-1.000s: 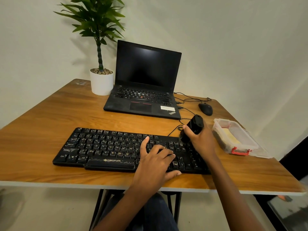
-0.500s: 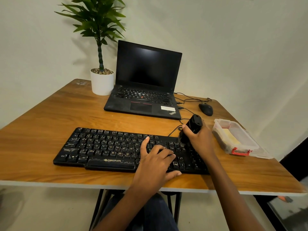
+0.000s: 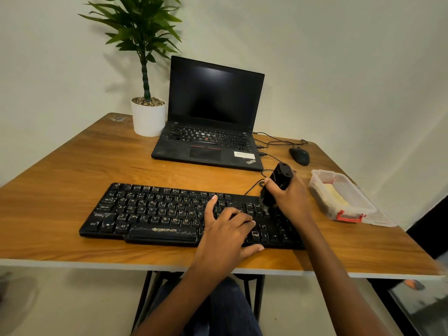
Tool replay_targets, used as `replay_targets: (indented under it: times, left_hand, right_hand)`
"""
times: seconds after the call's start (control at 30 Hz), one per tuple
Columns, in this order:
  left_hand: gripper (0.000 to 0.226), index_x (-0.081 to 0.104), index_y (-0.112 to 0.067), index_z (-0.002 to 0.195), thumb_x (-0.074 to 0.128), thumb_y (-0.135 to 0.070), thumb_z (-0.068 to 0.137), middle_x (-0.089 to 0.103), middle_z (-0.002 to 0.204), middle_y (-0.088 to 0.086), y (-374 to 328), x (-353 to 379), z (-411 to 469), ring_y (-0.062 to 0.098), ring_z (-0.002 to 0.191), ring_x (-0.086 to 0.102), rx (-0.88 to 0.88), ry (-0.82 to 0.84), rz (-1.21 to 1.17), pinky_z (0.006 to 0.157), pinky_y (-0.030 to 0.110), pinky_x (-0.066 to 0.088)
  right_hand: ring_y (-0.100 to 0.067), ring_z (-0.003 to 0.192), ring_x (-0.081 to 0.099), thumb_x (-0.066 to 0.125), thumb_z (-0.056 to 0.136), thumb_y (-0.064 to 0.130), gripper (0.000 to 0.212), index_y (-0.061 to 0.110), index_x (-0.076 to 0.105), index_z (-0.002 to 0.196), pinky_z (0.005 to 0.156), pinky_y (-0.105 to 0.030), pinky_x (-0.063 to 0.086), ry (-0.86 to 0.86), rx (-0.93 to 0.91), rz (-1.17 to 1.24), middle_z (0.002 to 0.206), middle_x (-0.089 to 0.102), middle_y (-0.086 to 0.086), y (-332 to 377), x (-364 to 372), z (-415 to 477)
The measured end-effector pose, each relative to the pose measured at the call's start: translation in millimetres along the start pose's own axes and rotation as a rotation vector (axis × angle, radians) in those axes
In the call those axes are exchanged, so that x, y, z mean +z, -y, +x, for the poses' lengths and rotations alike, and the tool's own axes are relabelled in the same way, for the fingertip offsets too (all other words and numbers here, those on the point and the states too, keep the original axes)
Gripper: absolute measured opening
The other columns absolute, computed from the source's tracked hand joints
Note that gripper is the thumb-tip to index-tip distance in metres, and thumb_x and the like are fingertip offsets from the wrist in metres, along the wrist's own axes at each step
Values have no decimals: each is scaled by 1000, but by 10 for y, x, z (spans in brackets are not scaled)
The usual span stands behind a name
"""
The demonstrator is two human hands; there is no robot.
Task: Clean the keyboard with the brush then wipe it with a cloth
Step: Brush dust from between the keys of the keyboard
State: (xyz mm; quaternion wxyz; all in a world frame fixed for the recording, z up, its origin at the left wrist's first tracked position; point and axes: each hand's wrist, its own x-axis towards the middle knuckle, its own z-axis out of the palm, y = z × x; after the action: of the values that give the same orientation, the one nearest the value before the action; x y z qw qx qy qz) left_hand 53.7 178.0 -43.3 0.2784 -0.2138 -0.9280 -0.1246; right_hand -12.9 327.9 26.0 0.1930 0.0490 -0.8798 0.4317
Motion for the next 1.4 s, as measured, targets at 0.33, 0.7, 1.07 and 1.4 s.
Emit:
replay_targets:
  times: [0.33,0.7,1.07,1.4]
  left_hand:
    - [56,72,-32,95,31,-66,77,67,97,-18,0,0,-1,9,97,61,-6,5,-1,106,56,15]
    - [56,72,-33,96,32,-66,77,67,98,-19,-1,4,-4,9,97,61,-7,1,-12,106,56,15]
    - [55,72,-33,96,33,-66,77,66,98,-19,-4,-2,2,8,97,61,-7,2,-20,106,55,14]
    - [54,72,-33,95,34,-66,77,67,98,-19,2,6,6,8,98,60,-7,-3,-10,106,56,15]
  right_hand:
    - [-12,69,58,58,88,22,18,27,45,76,49,-26,47,133,67,53,76,57,2,31,-177,-219]
    - [-8,69,55,62,86,27,20,9,53,92,60,-21,43,-20,-8,83,75,57,3,-72,32,-70]
    - [-15,73,59,58,88,31,21,10,56,92,55,-21,43,28,55,51,81,61,-2,-99,43,30]
    - [-12,66,61,58,88,29,15,14,55,89,43,-20,45,124,105,113,80,62,-3,-62,-41,-161]
